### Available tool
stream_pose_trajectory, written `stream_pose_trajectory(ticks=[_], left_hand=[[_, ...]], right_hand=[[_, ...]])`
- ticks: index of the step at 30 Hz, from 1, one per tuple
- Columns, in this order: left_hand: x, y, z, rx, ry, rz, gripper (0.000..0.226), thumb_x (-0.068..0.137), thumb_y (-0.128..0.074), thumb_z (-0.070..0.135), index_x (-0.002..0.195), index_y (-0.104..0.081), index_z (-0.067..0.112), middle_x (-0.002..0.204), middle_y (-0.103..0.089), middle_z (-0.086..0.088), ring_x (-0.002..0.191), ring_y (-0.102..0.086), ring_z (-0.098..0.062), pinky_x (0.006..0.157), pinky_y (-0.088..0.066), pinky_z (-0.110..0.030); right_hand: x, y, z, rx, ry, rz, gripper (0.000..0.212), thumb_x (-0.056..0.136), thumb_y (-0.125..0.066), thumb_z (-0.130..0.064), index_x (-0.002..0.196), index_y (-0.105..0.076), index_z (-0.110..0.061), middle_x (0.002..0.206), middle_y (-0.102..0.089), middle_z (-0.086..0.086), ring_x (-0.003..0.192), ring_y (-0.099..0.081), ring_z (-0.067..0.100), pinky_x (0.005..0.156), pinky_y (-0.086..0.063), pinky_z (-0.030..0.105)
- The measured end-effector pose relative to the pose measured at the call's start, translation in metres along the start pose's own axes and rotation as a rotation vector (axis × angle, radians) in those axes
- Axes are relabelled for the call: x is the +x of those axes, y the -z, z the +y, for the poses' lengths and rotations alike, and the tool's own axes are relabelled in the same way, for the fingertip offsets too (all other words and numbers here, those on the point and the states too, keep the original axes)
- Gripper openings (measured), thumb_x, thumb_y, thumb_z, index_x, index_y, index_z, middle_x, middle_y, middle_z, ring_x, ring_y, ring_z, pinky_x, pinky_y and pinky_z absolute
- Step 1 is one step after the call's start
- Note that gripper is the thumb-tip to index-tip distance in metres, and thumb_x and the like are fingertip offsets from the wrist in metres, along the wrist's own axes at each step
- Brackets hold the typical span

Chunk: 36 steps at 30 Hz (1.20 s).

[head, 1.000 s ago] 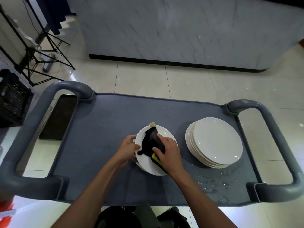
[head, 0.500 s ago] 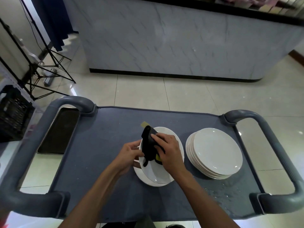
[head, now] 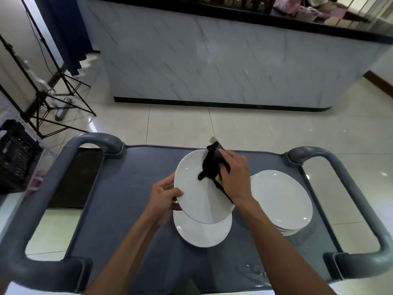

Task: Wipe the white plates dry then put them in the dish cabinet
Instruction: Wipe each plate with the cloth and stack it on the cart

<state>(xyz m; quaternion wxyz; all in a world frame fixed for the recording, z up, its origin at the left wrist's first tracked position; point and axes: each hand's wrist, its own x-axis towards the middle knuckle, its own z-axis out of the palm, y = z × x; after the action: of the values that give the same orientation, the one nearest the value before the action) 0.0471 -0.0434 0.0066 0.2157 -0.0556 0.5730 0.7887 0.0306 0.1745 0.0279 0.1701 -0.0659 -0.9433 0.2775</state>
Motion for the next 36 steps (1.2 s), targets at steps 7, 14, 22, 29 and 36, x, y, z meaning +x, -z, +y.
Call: stream_pose_trajectory(ticks=[7, 14, 22, 29, 36], left_hand=[[0.012, 0.004, 0.001, -0.073, -0.007, 0.098, 0.059, 0.082, -0.049, -0.014, 0.126, -0.068, 0.020, 0.080, -0.070, 0.002, 0.053, -0.056, -0.013, 0.053, -0.052, -0.033], [0.017, -0.005, 0.004, -0.089, -0.029, 0.109, 0.059, 0.086, -0.049, -0.012, 0.128, -0.066, 0.024, 0.098, -0.074, -0.005, 0.069, -0.067, -0.020, 0.060, -0.058, -0.042], [0.016, -0.003, 0.009, -0.136, -0.050, 0.138, 0.053, 0.089, -0.048, -0.010, 0.127, -0.067, 0.022, 0.105, -0.075, -0.011, 0.077, -0.067, -0.025, 0.062, -0.055, -0.037], [0.016, 0.003, 0.005, -0.108, -0.022, 0.183, 0.056, 0.086, -0.049, -0.010, 0.119, -0.071, 0.029, 0.090, -0.074, -0.005, 0.067, -0.067, -0.021, 0.058, -0.057, -0.041], [0.013, 0.003, 0.005, -0.067, -0.002, 0.111, 0.057, 0.085, -0.050, -0.013, 0.124, -0.068, 0.024, 0.090, -0.073, -0.006, 0.065, -0.066, -0.023, 0.058, -0.058, -0.041]], right_hand=[[-0.031, 0.006, 0.010, -0.021, -0.042, -0.036, 0.044, 0.091, -0.063, -0.004, 0.133, -0.064, -0.015, 0.126, -0.064, 0.003, 0.112, -0.051, 0.030, 0.099, -0.043, 0.042], [-0.065, -0.004, -0.022, 0.032, 0.029, -0.127, 0.046, 0.088, -0.064, -0.004, 0.131, -0.066, -0.020, 0.129, -0.066, -0.002, 0.115, -0.054, 0.026, 0.099, -0.045, 0.044], [-0.076, -0.007, -0.043, 0.093, 0.153, -0.227, 0.044, 0.090, -0.066, -0.006, 0.131, -0.067, -0.021, 0.129, -0.066, -0.006, 0.112, -0.055, 0.022, 0.097, -0.045, 0.039], [-0.065, -0.002, -0.015, -0.005, 0.119, -0.189, 0.042, 0.089, -0.065, -0.005, 0.129, -0.069, -0.019, 0.125, -0.067, -0.004, 0.107, -0.056, 0.026, 0.092, -0.046, 0.046], [-0.028, 0.008, 0.004, -0.066, -0.007, -0.101, 0.045, 0.092, -0.059, -0.001, 0.133, -0.065, -0.018, 0.129, -0.065, 0.000, 0.112, -0.052, 0.030, 0.097, -0.042, 0.045]])
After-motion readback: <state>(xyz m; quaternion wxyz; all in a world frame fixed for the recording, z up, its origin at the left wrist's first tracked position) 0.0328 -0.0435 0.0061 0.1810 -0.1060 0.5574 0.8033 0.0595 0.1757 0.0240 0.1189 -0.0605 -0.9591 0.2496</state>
